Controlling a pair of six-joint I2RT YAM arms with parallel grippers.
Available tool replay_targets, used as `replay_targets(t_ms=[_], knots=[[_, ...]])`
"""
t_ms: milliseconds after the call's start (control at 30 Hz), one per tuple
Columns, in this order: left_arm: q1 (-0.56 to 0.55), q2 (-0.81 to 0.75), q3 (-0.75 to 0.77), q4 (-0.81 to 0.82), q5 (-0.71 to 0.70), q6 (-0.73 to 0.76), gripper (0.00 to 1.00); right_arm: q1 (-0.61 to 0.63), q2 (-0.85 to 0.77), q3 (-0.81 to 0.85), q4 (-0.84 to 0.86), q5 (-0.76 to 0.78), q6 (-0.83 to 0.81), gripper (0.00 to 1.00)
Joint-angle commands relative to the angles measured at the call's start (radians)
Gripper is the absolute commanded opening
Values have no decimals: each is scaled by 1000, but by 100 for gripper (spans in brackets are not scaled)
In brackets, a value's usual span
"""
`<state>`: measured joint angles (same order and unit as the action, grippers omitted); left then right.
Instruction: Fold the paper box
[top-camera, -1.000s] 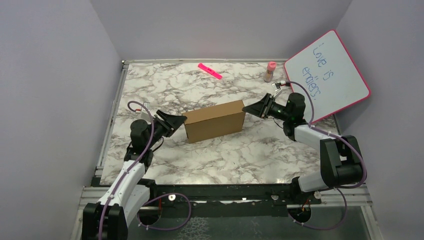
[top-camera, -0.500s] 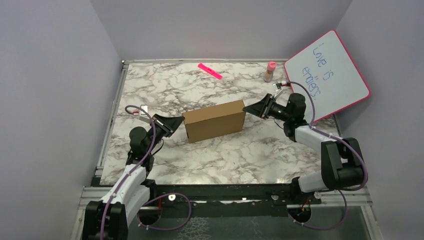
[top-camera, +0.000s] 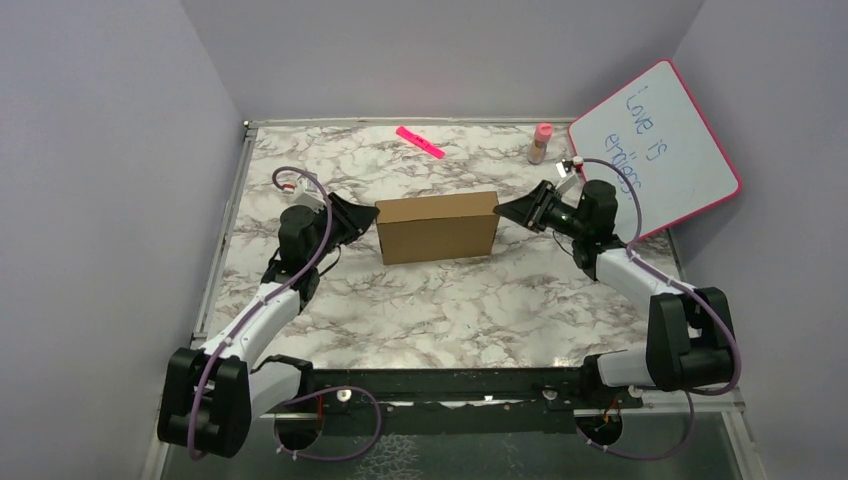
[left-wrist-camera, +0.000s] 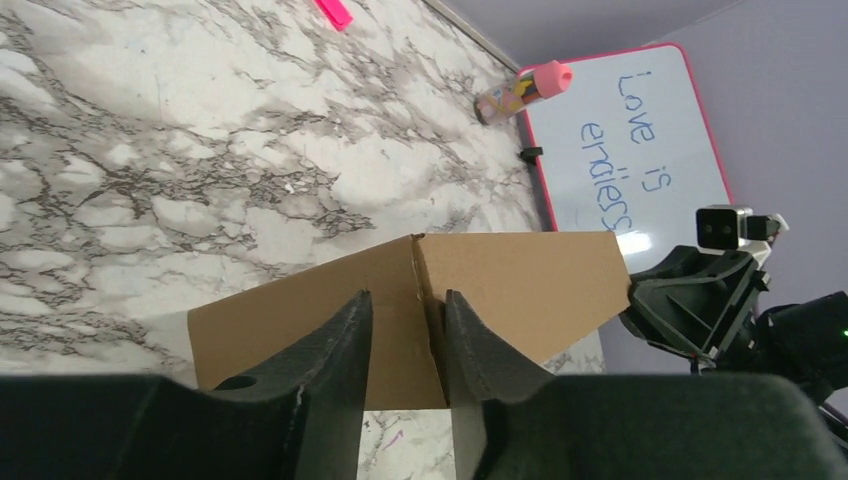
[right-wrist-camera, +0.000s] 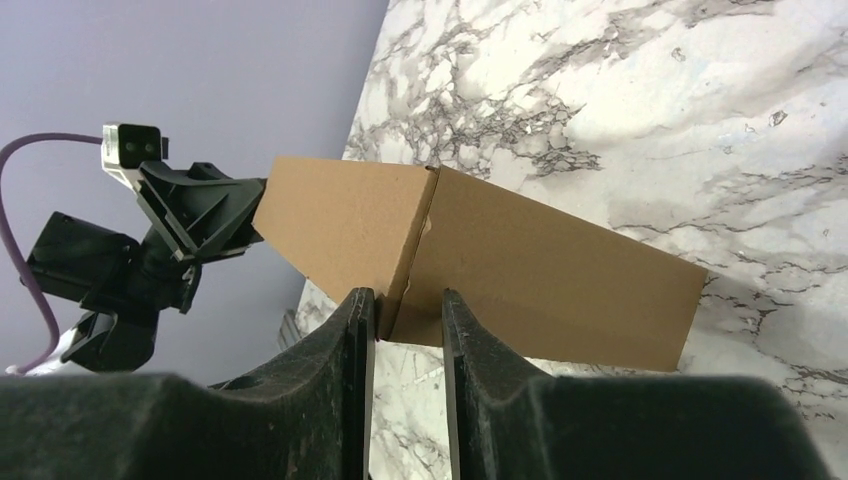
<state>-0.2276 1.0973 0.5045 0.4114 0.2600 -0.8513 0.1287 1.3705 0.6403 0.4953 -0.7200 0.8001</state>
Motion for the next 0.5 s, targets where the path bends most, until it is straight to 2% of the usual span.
replay_targets(t_ms=[0, 167, 300, 467], knots=[[5, -26, 28, -222, -74, 69, 36, -5, 18, 13, -191, 85, -24, 31], [32, -82, 84, -240, -71, 69, 49, -5, 17, 53, -166, 88, 12, 43], [63, -100, 118, -229, -35, 33, 55, -12, 11, 103, -176, 95, 12, 53], [91, -134, 158, -228, -37, 17, 61, -50, 3, 147, -163, 57, 36, 57]])
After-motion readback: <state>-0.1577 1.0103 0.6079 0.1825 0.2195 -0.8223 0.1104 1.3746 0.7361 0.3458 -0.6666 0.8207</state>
